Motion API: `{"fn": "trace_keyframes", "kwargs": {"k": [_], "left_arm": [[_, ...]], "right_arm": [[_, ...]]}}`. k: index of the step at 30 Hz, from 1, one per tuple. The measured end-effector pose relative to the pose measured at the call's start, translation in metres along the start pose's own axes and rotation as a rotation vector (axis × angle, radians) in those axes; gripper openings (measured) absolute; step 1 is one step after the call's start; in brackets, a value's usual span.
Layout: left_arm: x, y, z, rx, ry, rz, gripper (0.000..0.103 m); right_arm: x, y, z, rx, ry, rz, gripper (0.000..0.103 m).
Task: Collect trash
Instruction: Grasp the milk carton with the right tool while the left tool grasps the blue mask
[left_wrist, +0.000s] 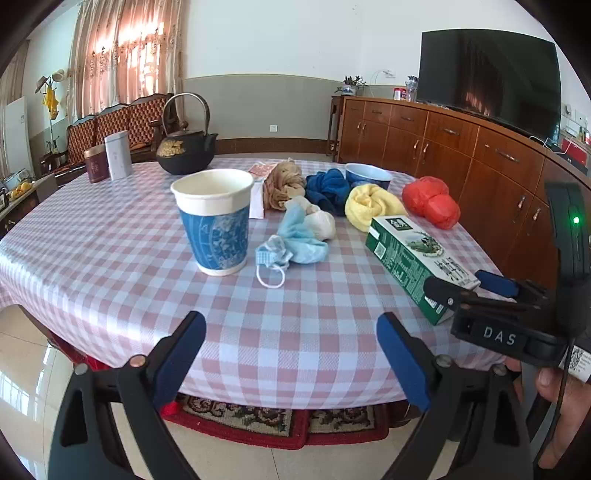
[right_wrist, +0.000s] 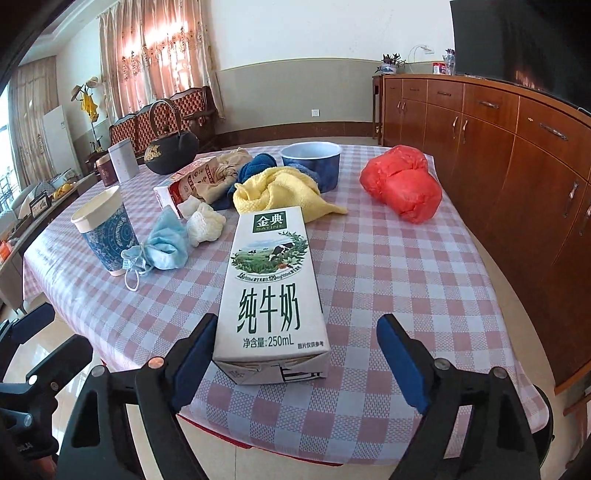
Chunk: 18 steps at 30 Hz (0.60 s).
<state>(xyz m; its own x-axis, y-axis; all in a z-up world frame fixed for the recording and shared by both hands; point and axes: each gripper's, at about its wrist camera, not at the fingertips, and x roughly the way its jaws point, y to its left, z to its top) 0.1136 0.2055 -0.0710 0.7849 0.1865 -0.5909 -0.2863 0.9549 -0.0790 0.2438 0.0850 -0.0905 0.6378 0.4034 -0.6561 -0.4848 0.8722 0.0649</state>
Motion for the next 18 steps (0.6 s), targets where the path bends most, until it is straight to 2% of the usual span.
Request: {"fn": "trace_keyframes", "kwargs": {"k": [1, 4, 14, 18], "left_arm": [[0.003, -0.002, 0.003, 0.004, -0.003, -0.002, 0.093], [0.014, -0.003, 0.011, -0.001, -0.004, -0.005, 0.091], [0.052, 0.003, 0.025, -0.01, 0.039, -0.013, 0.073], [0.062, 0.003, 0.031, -0.026, 0.052, -0.029, 0.072]], "right_arm": [[0.002, -0.001, 0.001, 0.002, 0.002, 0.005, 0.084], [0.005, 0.0, 0.003, -0.011, 0.011, 0.03, 0.059], [-0.01, -0.019, 0.013, 0.013, -0.096, -0.018, 0.057], [-0.01, -0.026, 0.019, 0.028, -0.118, -0.021, 0.057]]}}
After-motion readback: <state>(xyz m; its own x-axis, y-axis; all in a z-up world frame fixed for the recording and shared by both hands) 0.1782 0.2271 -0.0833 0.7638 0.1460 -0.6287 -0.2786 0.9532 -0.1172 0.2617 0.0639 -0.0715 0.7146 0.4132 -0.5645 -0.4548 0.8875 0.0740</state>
